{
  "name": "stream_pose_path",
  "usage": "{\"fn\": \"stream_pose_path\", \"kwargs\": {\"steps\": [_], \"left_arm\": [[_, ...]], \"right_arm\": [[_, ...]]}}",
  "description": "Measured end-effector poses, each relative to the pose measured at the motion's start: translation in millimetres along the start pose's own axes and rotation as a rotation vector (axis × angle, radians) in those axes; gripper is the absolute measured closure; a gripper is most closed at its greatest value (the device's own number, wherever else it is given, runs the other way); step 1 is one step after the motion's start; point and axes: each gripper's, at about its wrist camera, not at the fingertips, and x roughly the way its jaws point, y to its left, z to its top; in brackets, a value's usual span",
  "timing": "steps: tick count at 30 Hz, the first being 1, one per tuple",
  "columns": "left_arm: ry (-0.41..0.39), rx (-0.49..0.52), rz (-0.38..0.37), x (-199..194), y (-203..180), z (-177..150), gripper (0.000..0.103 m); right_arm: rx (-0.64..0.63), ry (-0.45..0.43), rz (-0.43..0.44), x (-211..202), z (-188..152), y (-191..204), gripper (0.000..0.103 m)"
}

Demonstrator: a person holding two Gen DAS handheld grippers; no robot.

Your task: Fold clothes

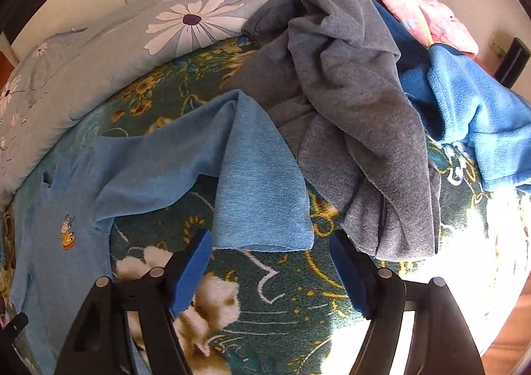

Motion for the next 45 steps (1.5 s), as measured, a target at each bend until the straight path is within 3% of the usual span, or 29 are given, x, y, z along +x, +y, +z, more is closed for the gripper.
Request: {"fn": "stream_pose_path", "kwargs": {"steps": [6,10,11,13,17,23,27,32,39,43,45], "left_arm": [[0.018,0.018,0.003,7,-30,0,0.021],[0.031,0.02,0.009,10,-38,2,0.021],[0.03,0.019,0.008,11,-39,3,0.021],[0.03,0.013,0.004,11,-39,5,0.021],[0.034,-0.011,-0.014,13,-40,8,0.021],[0.027,-0.009,-0.029,12,-44,10,0.021],[0.028,-0.016,-0.033,11,-43,9,0.021],[0.041,-0.032,-0.022,13,-37,5,0.021],[0.055,-0.048,-0.013,14,-31,-1,0.021],[0.052,-0.041,-0.021,13,-34,-2,0.021],[0.055,-0.037,-0.026,14,-37,-2,0.021]], "right_arm": [[0.058,0.056,0.054,31,-2,-22,0.032],[0.103,0.079,0.101,39,-1,-29,0.057],[0.101,0.08,0.113,35,0,-29,0.076],[0.096,0.082,0.138,29,3,-29,0.1],[0.028,0.065,0.154,3,12,-25,0.1],[-0.161,-0.057,0.006,-45,51,-24,0.1],[-0.257,-0.067,-0.084,-38,90,-34,0.1],[-0.182,0.003,-0.055,-17,105,-55,0.099],[-0.202,-0.049,-0.082,-33,95,-51,0.095],[-0.239,-0.104,-0.082,-55,96,-47,0.074],[-0.267,-0.101,-0.061,-57,96,-41,0.072]]}}
